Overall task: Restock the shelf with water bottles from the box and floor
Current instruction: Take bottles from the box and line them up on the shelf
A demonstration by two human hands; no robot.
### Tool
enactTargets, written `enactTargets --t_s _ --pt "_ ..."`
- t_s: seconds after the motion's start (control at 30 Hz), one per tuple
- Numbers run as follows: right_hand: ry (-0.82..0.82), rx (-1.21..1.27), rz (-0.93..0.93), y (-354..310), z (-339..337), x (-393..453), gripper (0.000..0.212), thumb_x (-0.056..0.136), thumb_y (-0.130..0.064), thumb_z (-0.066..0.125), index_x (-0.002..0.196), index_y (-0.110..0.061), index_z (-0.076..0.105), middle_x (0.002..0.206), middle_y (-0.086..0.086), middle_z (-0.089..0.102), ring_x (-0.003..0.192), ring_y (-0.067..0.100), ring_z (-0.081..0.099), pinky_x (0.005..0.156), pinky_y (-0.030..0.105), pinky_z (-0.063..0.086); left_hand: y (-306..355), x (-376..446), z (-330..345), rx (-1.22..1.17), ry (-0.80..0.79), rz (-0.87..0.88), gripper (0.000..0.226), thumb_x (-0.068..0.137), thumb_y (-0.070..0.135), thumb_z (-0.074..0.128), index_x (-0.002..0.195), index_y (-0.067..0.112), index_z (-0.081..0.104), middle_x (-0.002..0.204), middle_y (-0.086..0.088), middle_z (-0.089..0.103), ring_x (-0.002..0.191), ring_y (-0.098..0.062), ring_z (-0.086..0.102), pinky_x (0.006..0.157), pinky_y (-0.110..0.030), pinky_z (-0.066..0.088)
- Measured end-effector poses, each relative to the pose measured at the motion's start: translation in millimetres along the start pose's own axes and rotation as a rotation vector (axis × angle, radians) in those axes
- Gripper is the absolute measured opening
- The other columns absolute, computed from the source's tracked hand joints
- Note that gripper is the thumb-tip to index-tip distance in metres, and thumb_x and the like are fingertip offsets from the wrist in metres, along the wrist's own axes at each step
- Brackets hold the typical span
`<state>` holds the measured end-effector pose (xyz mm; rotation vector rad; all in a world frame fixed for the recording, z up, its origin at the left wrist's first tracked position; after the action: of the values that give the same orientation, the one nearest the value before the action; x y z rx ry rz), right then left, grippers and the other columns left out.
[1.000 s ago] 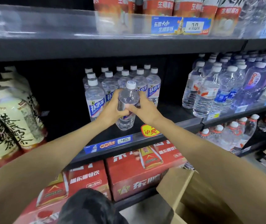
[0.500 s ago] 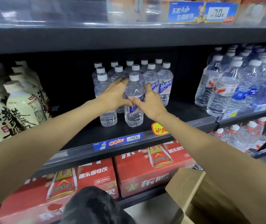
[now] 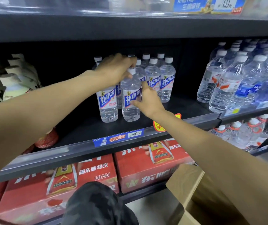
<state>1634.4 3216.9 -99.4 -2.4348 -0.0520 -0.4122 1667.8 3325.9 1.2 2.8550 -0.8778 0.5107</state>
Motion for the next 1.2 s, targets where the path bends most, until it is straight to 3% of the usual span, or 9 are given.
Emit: enactTargets --t_s 0.13,0.27,0.43,0.63,0.87,1.2 --pt "-0.01 -0.028 -0.009 1 14 0 0.036 0.088 -0.011 0.066 0.118 -0.005 0.047 0.106 0.014 0.063 0.093 0.032 0.064 0.079 0.037 0.052 -12 -2 0 -0.008 -0.029 -0.038 0.025 0.084 0.02 0.068 0.103 0.02 0.051 0.104 -0.013 0.063 0.09 -0.033 0.059 0.071 -0.033 0.042" --pt "0.003 -0.049 -0.001 -3 22 1 0.036 0.088 -0.012 0.066 0.118 -0.006 0.047 0.112 0.014 0.061 0.098 0.033 0.063 0.081 0.038 0.05 -18 0 0 0.011 -0.047 -0.042 0.025 0.086 0.017 0.066 0.104 0.017 0.05 0.107 -0.017 0.061 0.094 -0.035 0.059 0.071 -0.035 0.041" --pt "-0.002 -0.024 0.006 -6 26 3 0.034 0.087 -0.01 0.066 0.117 -0.006 0.049 0.11 0.014 0.061 0.098 0.033 0.063 0.087 0.046 0.053 -22 1 1 0.063 -0.073 -0.066 0.025 0.09 0.02 0.062 0.11 0.018 0.047 0.105 -0.016 0.054 0.083 -0.03 0.05 0.069 -0.035 0.039" --pt "-0.164 -0.072 -0.02 -5 19 -8 0.038 0.094 -0.018 0.057 0.129 -0.009 0.045 0.116 0.014 0.065 0.106 0.034 0.061 0.089 0.042 0.052 -16 -3 3 0.252 -0.035 0.011 0.036 0.093 0.028 0.055 0.125 0.014 0.045 0.119 -0.018 0.056 0.101 -0.041 0.058 0.069 -0.038 0.041" --pt "-0.219 -0.205 -0.134 -5 -17 -50 0.05 0.095 -0.021 0.056 0.142 -0.014 0.039 0.135 0.013 0.055 0.121 0.032 0.053 0.097 0.044 0.047 3 -32 10 0.32 0.048 0.183 0.044 0.089 0.015 0.053 0.132 0.009 0.047 0.136 -0.008 0.048 0.119 -0.033 0.05 0.077 -0.048 0.054" --pt "-0.15 -0.456 -0.082 -5 -102 -148 0.047 0.095 -0.023 0.056 0.139 -0.014 0.044 0.134 0.012 0.054 0.121 0.031 0.052 0.094 0.039 0.045 75 -92 -13 0.29 0.143 0.315 0.04 0.092 0.019 0.052 0.132 0.01 0.049 0.119 -0.012 0.057 0.11 -0.035 0.053 0.074 -0.043 0.047"
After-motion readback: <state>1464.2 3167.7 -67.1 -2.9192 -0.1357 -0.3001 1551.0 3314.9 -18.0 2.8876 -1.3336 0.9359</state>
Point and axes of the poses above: each hand's wrist, its own x-axis towards the middle knuckle, its own z-axis out of the palm, y = z × x, the point moved 6 cm from there along x, towards the middle knuckle
